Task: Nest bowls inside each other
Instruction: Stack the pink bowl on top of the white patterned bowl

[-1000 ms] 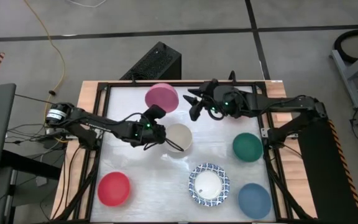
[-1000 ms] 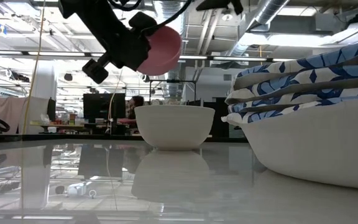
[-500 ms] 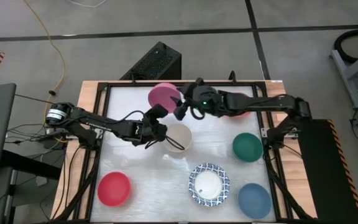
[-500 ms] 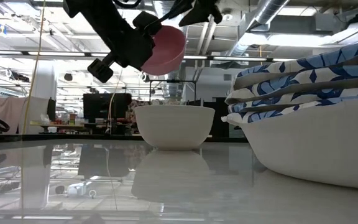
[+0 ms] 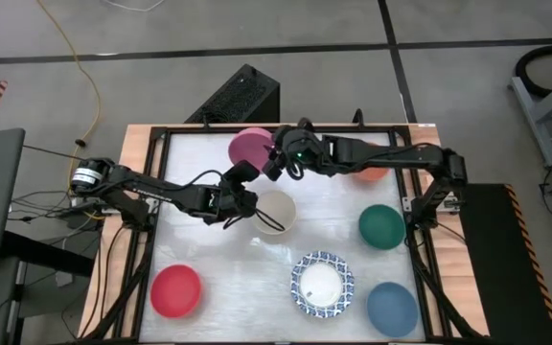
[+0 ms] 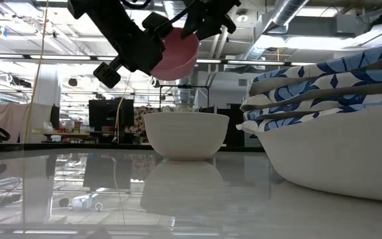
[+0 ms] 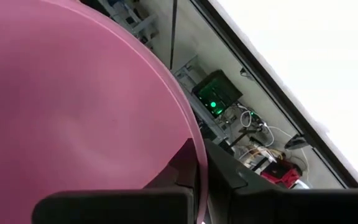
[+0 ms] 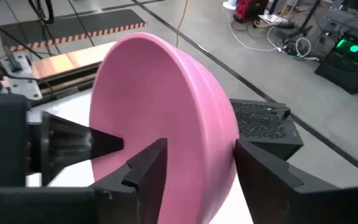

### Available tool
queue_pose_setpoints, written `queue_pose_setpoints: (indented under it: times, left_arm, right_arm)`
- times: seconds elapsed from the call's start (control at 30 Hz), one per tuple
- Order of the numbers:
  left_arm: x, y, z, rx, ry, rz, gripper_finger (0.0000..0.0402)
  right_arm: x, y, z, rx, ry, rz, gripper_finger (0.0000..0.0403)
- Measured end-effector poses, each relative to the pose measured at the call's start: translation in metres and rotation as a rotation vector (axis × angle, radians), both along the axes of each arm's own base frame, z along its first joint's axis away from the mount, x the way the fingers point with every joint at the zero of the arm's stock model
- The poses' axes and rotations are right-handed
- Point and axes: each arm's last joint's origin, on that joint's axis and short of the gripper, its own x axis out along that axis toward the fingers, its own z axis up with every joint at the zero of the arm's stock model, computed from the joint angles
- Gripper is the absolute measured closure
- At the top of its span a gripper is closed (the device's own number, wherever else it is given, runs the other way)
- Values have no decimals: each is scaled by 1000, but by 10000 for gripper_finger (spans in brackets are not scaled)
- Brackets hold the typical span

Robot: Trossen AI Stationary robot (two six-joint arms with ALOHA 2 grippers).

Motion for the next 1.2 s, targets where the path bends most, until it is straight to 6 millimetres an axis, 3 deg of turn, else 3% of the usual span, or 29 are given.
queue_pose_setpoints:
  times: [0.13, 0.37, 0.6, 0.8, 1.03, 1.2]
  left_arm:
    - [0, 0, 0, 0, 10, -5, 401]
    - [2, -1, 1, -13, -19, -20, 400]
    - [6, -2, 5, -36, -61, -56, 391]
    - [9, -11, 16, -74, -163, -104, 328]
    - [11, -22, 52, -152, -374, -135, 224]
    - [-9, -29, 87, -292, -576, -151, 176]
  right_arm:
    - [-2, -3, -1, 21, 11, -17, 240]
    - [-7, -10, -8, 83, 46, -65, 385]
    - [-9, -10, -10, 116, 56, -70, 392]
    - [-12, -11, -14, 174, 78, -89, 396]
    - [-24, -24, -12, 282, 100, -31, 396]
    - [-40, -33, -3, 381, 111, 50, 396]
